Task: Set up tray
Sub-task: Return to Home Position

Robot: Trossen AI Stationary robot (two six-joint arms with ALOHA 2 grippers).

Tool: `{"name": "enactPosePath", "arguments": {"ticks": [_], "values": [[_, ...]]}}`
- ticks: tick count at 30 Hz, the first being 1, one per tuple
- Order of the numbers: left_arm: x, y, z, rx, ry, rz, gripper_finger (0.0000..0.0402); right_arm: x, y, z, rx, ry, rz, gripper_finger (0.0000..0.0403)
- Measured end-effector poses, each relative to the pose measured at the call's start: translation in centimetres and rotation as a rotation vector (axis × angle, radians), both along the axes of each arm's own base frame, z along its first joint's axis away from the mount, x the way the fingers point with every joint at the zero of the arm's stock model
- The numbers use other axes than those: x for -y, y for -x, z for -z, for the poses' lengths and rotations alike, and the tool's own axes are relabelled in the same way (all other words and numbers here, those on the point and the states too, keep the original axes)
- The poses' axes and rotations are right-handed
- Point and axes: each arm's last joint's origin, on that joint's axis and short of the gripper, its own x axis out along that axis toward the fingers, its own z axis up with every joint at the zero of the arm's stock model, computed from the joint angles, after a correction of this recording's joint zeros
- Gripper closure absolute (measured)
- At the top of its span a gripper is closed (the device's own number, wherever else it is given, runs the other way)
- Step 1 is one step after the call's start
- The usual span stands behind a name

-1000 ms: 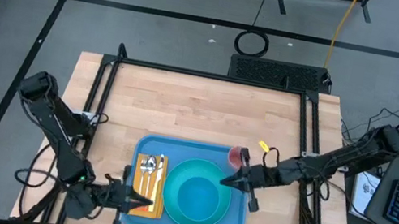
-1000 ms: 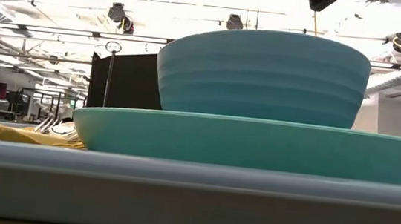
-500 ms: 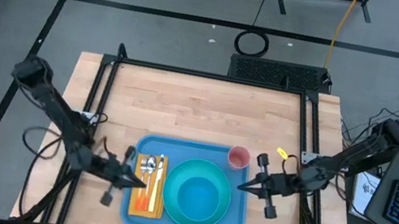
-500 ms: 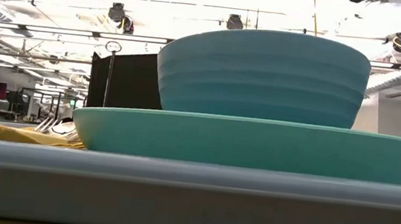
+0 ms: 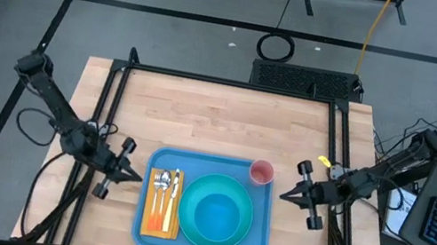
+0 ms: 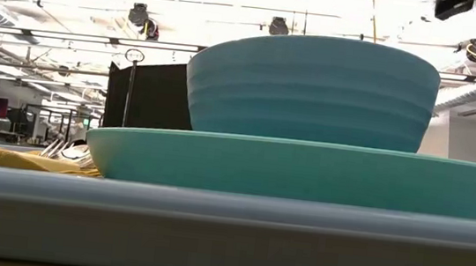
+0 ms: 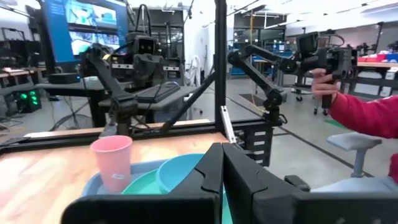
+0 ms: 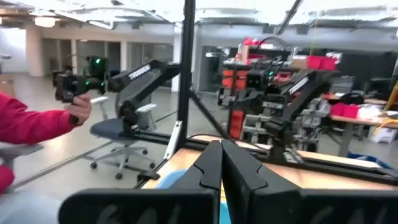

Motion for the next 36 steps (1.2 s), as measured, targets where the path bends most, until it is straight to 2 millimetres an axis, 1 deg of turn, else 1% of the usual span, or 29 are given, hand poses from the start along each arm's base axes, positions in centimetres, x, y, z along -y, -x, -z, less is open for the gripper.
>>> {"name": "enactPosePath", "arguments": {"ticks": [2, 8, 11, 15, 19, 23, 26, 31, 36], "values": [[-0.5, 0.5, 0.4, 0.006, -0.004, -0.003, 0.0398, 0.5, 0.6, 0.5, 0.01, 0.0, 0.025, 0.0403], [-1.7, 1.6, 1.4, 0.018, 0.006, -0.001, 0.0395, 1.7, 2.2, 1.8, 0.05, -0.034, 0.029, 0.0403], [-2.1, 2.0, 1.8, 0.015, 0.004, -0.001, 0.0399, 2.1, 2.8, 2.5, 0.049, -0.045, 0.028, 0.0403], [-2.4, 2.4, 2.2, 0.008, 0.001, 0.003, 0.0392, 2.5, 3.3, 3.7, 0.042, -0.052, 0.026, 0.0403], [-2.7, 2.7, 2.8, -0.027, 0.0, 0.018, 0.0398, 2.8, 3.7, 4.8, 0.008, -0.058, 0.026, 0.0403], [-2.9, 2.9, 3.1, -0.054, -0.006, 0.021, 0.0394, 3.1, 4.0, 5.1, -0.005, -0.059, 0.063, 0.0403], [-3.0, 3.0, 3.2, -0.06, -0.018, 0.021, 0.0398, 3.2, 4.1, 5.5, -0.043, -0.054, 0.071, 0.0403], [-3.1, 3.1, 3.9, -0.099, -0.114, 0.017, 0.0392, 3.3, 4.2, 6.3, -0.106, -0.016, 0.072, 0.0403], [-3.3, 3.2, 4.7, -0.156, -0.179, -0.009, 0.0398, 3.3, 4.2, 6.7, -0.143, -0.002, 0.074, 0.0403]]}}
